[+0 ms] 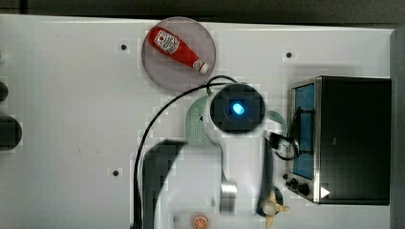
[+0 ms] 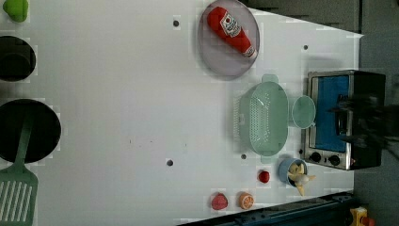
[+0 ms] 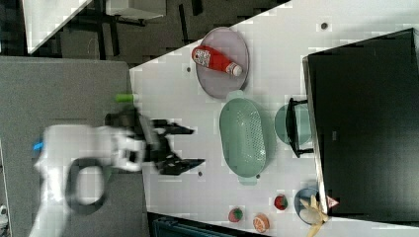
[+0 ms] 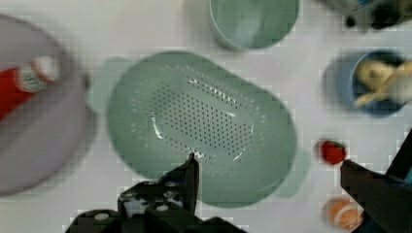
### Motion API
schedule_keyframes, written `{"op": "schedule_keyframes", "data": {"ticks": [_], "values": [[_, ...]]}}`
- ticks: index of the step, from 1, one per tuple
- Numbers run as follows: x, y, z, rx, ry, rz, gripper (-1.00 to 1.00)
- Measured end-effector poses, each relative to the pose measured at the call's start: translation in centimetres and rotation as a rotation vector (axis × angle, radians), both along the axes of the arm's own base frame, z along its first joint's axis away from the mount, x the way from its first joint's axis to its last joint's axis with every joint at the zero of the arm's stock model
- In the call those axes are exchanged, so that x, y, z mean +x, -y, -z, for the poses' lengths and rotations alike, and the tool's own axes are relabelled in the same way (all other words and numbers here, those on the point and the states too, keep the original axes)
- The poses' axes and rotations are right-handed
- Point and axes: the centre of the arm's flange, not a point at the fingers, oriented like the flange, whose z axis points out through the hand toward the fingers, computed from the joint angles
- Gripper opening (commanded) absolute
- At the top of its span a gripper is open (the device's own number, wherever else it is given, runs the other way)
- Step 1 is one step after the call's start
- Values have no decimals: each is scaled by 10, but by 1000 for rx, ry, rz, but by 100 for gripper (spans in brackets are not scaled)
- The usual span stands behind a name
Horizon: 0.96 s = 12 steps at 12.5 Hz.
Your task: Drag strainer right to left.
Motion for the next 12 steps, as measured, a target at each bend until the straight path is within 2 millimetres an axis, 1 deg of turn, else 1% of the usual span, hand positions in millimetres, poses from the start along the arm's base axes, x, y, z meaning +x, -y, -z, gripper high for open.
{"op": "schedule_keyframes", "data": {"ticks": [1,2,3,4,5,7,9,10,11,12], "values": [[-1,-8,44,-8,-63,43,100],[-7,-14,80,-25,-89,79,100],[-14,-19,106,-17,-80,120,100],[-21,-25,122,-9,-69,160,100],[-23,-29,128,-20,-46,184,100],[-15,-31,131,-22,77,234,100],[-9,-36,145,-9,140,258,100],[-10,-36,158,0,174,267,100],[-9,-38,174,5,181,282,100],[-12,-42,195,4,157,286,100]]}}
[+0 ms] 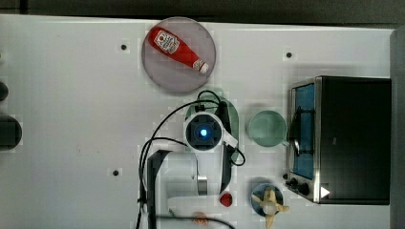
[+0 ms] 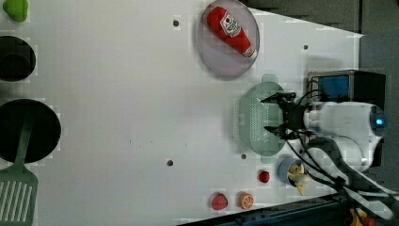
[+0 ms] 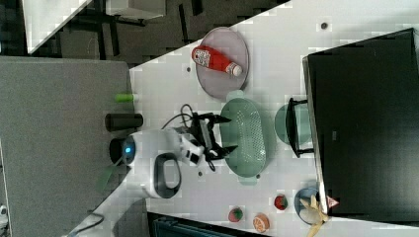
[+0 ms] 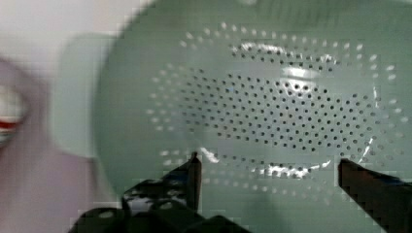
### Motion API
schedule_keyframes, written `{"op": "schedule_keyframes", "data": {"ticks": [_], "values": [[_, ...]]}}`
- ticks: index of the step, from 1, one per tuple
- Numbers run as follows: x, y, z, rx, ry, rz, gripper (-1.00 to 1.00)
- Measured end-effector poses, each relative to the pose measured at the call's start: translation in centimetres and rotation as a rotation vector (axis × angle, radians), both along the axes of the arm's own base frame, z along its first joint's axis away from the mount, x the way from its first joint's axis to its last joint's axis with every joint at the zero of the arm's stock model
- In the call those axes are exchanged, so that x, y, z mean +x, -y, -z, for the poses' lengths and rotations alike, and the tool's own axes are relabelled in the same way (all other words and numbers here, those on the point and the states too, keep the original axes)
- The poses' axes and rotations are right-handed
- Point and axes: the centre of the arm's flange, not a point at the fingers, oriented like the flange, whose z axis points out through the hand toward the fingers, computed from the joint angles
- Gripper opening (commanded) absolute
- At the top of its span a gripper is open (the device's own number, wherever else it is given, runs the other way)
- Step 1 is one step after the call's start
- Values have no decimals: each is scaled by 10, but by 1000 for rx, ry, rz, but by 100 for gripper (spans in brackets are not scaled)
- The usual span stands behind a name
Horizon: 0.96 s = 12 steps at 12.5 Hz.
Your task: Drag strainer right to left.
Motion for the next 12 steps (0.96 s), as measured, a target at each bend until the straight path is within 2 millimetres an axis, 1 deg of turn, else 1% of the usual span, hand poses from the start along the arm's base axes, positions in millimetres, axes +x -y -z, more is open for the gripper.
{"op": "schedule_keyframes", "data": {"ticks": [1,3,4,5,6,7,9,10,12], "values": [[-7,-6,25,-2,-43,-20,100],[-14,-15,66,4,-66,-3,100],[-23,-15,82,3,-96,24,100],[-29,-15,91,5,-114,59,100],[-31,-16,92,5,-119,72,100],[-27,-21,90,8,-110,76,100],[-20,-32,78,21,-89,111,100],[-20,-38,75,23,-84,116,100],[-20,-48,74,20,-84,92,100]]}}
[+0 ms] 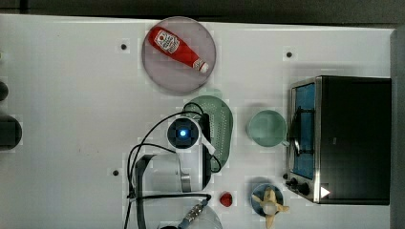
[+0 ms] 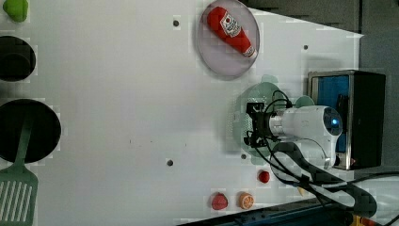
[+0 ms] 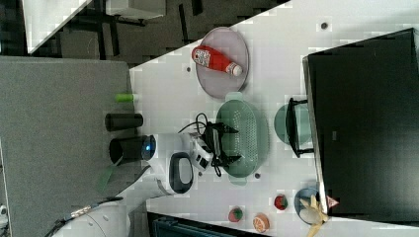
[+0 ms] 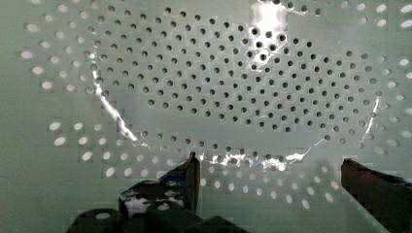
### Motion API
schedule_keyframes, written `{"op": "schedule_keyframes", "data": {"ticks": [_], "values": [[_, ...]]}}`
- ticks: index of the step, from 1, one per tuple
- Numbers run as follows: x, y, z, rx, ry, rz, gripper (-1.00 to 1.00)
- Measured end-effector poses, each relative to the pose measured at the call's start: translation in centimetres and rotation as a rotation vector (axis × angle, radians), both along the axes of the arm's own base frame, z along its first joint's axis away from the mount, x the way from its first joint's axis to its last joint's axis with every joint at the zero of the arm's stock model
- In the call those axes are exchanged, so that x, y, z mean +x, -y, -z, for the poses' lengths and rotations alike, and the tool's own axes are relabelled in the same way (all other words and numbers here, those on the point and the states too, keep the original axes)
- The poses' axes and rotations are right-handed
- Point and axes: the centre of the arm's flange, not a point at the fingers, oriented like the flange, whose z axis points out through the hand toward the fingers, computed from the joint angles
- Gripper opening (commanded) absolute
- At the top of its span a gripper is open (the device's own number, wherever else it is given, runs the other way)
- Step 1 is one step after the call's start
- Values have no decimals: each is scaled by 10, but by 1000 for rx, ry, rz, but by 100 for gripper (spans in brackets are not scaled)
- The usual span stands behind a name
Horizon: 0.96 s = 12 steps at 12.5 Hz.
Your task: Drag strainer right to left.
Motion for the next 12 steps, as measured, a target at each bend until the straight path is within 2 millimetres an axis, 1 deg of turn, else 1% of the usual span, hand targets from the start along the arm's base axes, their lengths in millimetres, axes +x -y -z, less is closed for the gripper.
{"op": "schedule_keyframes", "data": {"ticks": [2,4,6,8,10,12], "values": [[5,-10,-4,18,15,10,100],[3,-27,-4,19,8,-21,100],[1,-53,-5,51,-8,-9,100],[1,-79,-9,72,1,-25,100],[-3,-100,-10,92,-14,-16,100],[-13,-118,-5,86,-51,-48,100]]}}
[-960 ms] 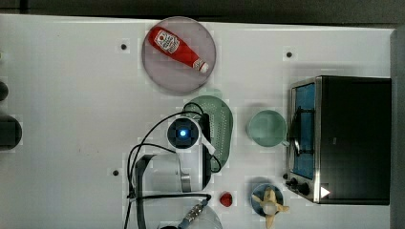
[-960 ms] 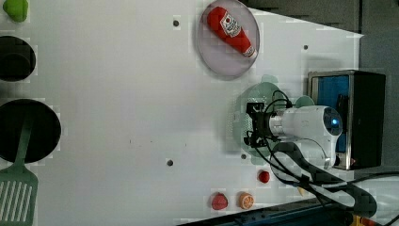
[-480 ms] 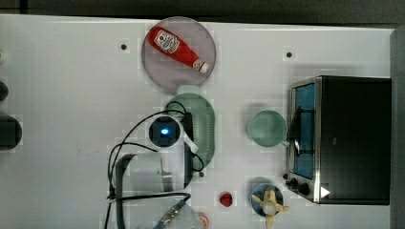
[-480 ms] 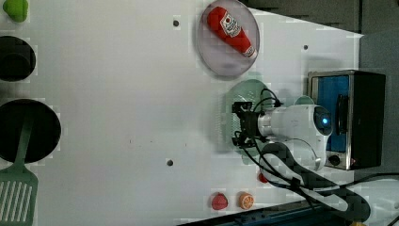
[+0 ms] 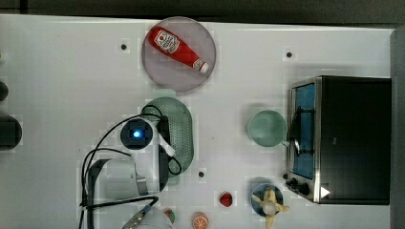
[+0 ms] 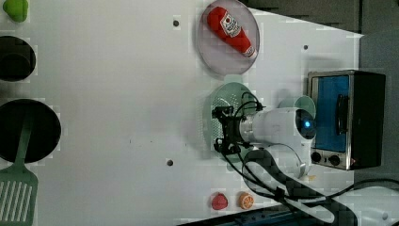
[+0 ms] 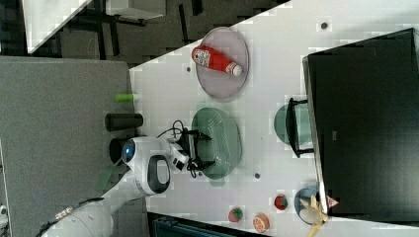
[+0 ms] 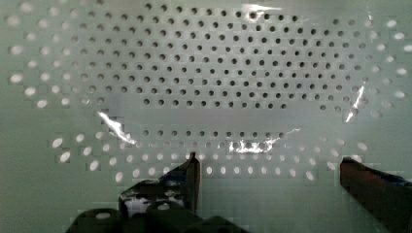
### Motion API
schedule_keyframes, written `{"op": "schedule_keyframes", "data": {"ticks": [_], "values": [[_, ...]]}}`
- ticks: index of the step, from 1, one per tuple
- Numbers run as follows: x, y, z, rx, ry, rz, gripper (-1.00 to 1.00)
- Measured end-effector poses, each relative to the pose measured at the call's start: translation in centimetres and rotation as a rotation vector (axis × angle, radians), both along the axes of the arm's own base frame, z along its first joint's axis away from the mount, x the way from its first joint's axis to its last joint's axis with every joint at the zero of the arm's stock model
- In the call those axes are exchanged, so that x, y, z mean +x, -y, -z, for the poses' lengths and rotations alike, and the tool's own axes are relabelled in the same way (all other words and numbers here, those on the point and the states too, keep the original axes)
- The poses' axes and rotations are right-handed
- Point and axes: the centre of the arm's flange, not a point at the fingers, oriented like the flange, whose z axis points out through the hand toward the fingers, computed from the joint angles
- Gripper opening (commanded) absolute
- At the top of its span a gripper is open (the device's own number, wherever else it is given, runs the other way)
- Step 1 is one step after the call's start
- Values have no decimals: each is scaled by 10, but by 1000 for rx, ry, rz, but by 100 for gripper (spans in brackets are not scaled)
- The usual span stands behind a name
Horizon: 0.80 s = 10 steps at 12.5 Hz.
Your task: Drag strainer right to left.
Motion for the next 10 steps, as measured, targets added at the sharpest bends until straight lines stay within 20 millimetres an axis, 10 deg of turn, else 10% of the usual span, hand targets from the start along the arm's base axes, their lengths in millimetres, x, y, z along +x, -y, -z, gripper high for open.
{"op": "schedule_keyframes", "data": {"ticks": [10], "values": [[29,-100,-3,80,32,141,100]]}}
